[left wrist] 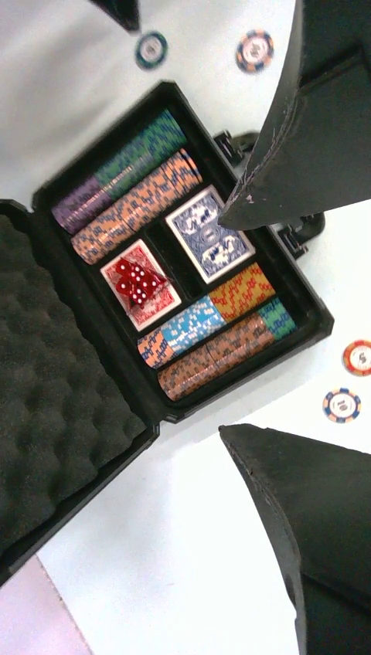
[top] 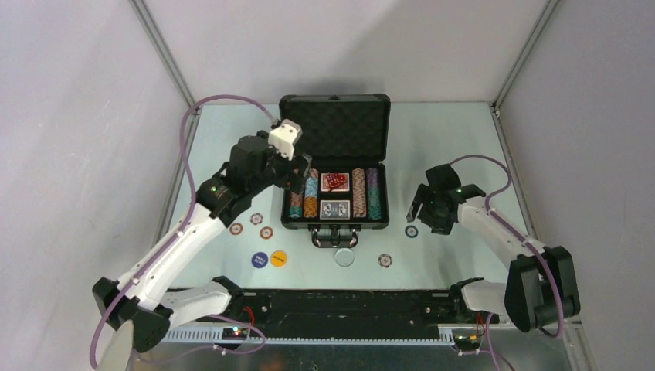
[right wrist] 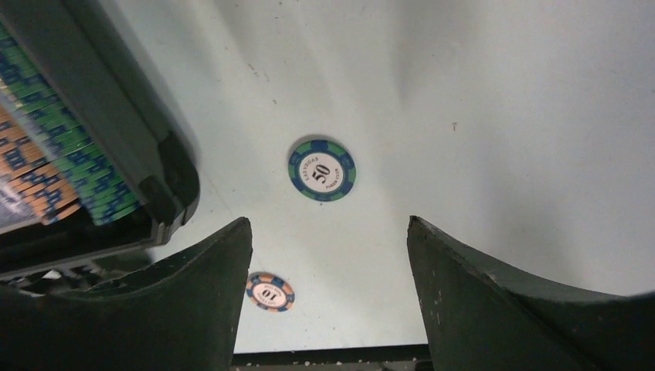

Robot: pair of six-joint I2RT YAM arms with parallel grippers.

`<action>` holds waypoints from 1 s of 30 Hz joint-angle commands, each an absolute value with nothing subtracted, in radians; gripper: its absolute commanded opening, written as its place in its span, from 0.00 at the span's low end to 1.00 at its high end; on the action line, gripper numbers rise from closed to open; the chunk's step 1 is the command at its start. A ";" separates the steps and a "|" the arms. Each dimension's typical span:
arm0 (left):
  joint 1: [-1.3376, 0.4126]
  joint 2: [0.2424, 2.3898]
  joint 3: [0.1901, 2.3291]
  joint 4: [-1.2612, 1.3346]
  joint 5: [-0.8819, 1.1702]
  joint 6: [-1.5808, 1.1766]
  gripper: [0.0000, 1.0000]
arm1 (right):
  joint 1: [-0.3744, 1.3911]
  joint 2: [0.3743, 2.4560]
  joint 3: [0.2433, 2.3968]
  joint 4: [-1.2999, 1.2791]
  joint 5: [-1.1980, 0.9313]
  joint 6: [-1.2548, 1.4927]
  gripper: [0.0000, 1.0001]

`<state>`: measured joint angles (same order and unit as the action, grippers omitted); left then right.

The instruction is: Pack up texas hold em set

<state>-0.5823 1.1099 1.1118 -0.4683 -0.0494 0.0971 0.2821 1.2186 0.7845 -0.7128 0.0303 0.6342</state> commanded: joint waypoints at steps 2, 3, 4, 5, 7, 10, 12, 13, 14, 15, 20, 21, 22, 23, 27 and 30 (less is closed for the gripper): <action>-0.584 1.022 1.089 -0.450 -0.092 -0.097 1.00 | 0.337 1.321 0.785 -0.642 0.123 0.675 0.76; -0.584 1.016 1.074 -0.451 -0.095 -0.097 1.00 | 0.343 1.336 0.785 -0.638 0.138 0.683 0.76; -0.583 1.007 1.069 -0.451 -0.105 -0.095 1.00 | 0.350 1.362 0.785 -0.631 0.142 0.686 0.76; -0.583 1.002 1.059 -0.450 -0.112 -0.091 1.00 | 0.354 1.375 0.784 -0.626 0.147 0.688 0.76; -0.584 0.993 1.049 -0.450 -0.136 -0.085 1.00 | 0.360 1.408 0.784 -0.612 0.148 0.691 0.76; -0.584 0.986 1.049 -0.450 -0.126 -0.086 1.00 | 0.365 1.437 0.785 -0.592 0.153 0.693 0.76; -0.584 0.982 1.051 -0.450 -0.116 -0.089 1.00 | 0.368 1.445 0.785 -0.583 0.152 0.692 0.76; -0.583 0.980 1.051 -0.450 -0.116 -0.089 1.00 | 0.370 1.451 0.785 -0.580 0.153 0.690 0.75; -0.584 0.979 1.051 -0.450 -0.116 -0.089 1.00 | 0.371 1.456 0.786 -0.580 0.156 0.689 0.75; -0.584 0.978 1.051 -0.450 -0.116 -0.088 1.00 | 0.375 1.466 0.787 -0.584 0.163 0.688 0.75; -0.584 0.980 1.049 -0.451 -0.107 -0.090 1.00 | 0.401 1.495 0.790 -0.590 0.182 0.688 0.71; -0.584 0.982 1.049 -0.451 -0.101 -0.091 1.00 | 0.409 1.504 0.790 -0.592 0.185 0.689 0.70; -0.584 0.983 1.049 -0.451 -0.097 -0.092 1.00 | 0.415 1.508 0.790 -0.593 0.189 0.691 0.69; -0.584 0.983 1.049 -0.451 -0.095 -0.092 1.00 | 0.418 1.517 0.790 -0.593 0.190 0.692 0.69; -0.584 0.983 1.048 -0.451 -0.089 -0.094 1.00 | 0.428 1.541 0.790 -0.594 0.197 0.692 0.62; -0.584 0.983 1.049 -0.450 -0.082 -0.094 1.00 | 0.433 1.554 0.792 -0.594 0.201 0.689 0.57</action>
<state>-0.5823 1.0000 1.0428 -0.4732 -0.0982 -0.0792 0.4225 1.5024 0.7994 -0.6147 0.1940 0.6777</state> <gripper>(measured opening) 0.996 0.594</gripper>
